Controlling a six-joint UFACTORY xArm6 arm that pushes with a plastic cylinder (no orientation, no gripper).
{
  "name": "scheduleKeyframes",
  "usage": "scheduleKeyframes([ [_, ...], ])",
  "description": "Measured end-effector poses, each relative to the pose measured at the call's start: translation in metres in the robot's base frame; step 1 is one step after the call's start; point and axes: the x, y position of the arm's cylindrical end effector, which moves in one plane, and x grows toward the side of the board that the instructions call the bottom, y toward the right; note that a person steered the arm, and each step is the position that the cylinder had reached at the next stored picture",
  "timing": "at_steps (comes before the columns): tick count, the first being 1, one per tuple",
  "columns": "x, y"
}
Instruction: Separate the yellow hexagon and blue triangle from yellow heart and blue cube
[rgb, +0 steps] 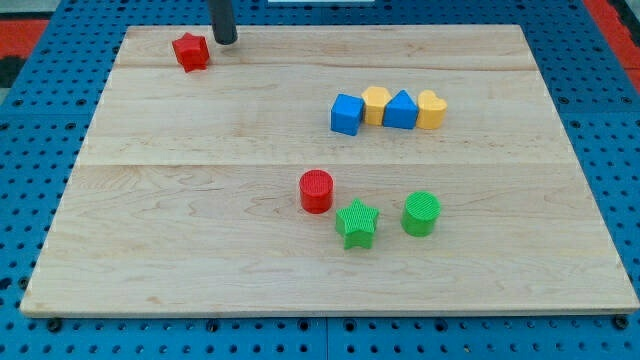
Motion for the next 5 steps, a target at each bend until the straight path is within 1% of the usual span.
scheduleKeyframes([
  [2,0.0,-0.001],
  [3,0.012,0.039],
  [4,0.018,0.147],
  [5,0.054,0.257],
])
